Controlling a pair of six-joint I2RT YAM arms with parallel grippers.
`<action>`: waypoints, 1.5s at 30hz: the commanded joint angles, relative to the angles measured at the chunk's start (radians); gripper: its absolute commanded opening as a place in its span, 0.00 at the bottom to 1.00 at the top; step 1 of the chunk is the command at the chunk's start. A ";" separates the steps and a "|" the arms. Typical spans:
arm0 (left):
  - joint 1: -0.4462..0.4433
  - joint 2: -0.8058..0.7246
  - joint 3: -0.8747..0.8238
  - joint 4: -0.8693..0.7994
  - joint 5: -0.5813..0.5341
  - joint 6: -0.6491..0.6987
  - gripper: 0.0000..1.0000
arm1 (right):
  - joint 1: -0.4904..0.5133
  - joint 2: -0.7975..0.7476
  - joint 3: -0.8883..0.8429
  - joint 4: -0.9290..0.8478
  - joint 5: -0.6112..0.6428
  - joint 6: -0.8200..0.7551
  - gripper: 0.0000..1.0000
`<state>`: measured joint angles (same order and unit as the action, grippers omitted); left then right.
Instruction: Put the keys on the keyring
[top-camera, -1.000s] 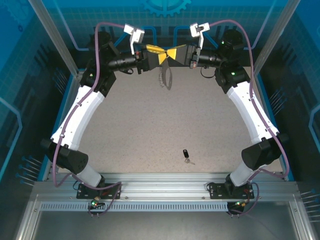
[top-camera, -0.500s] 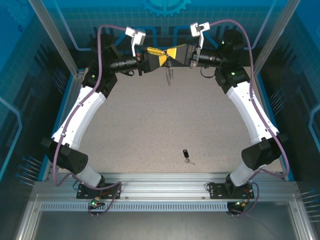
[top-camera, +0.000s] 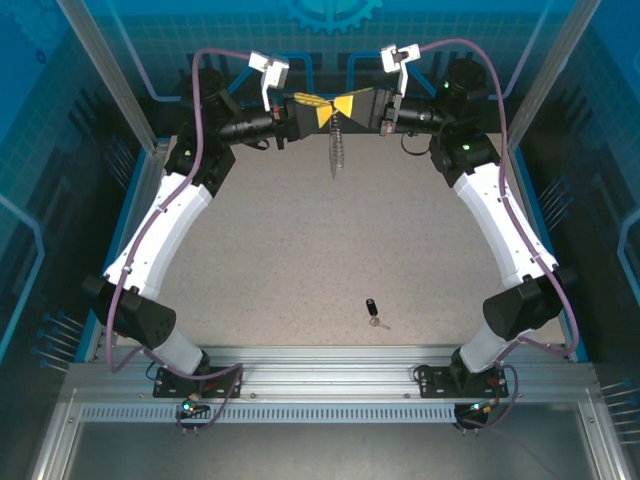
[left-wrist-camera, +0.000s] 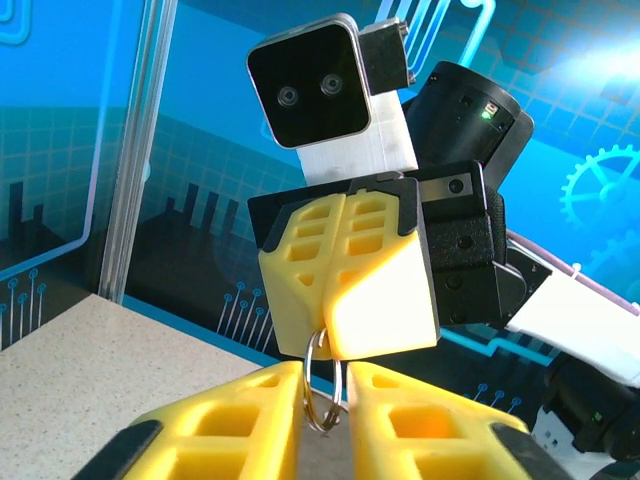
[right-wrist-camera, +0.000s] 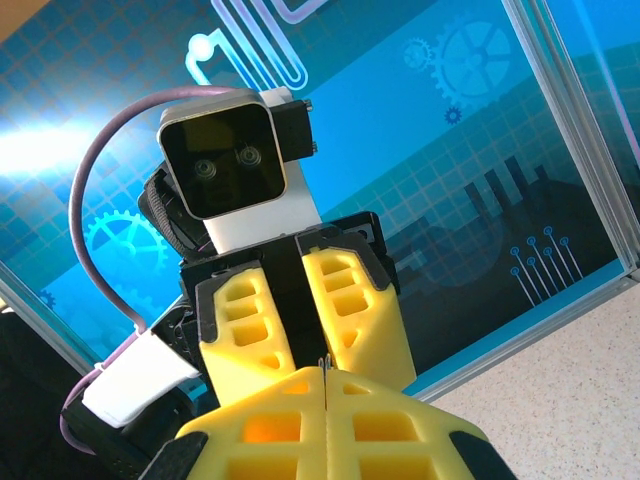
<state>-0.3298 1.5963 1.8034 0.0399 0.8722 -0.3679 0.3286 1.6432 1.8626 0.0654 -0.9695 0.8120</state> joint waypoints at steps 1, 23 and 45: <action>0.004 -0.017 -0.013 0.039 0.016 -0.009 0.15 | 0.011 0.006 0.033 0.037 0.009 0.011 0.00; -0.002 -0.083 -0.100 0.095 -0.123 0.064 0.00 | -0.016 0.008 0.072 -0.079 0.117 0.024 0.47; -0.039 -0.183 -0.190 -0.043 -0.384 0.464 0.00 | 0.084 0.047 0.231 -0.546 0.341 -0.167 0.67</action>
<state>-0.3649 1.4448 1.6192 0.0029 0.5091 0.0505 0.3916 1.6695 2.0506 -0.4355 -0.6483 0.6785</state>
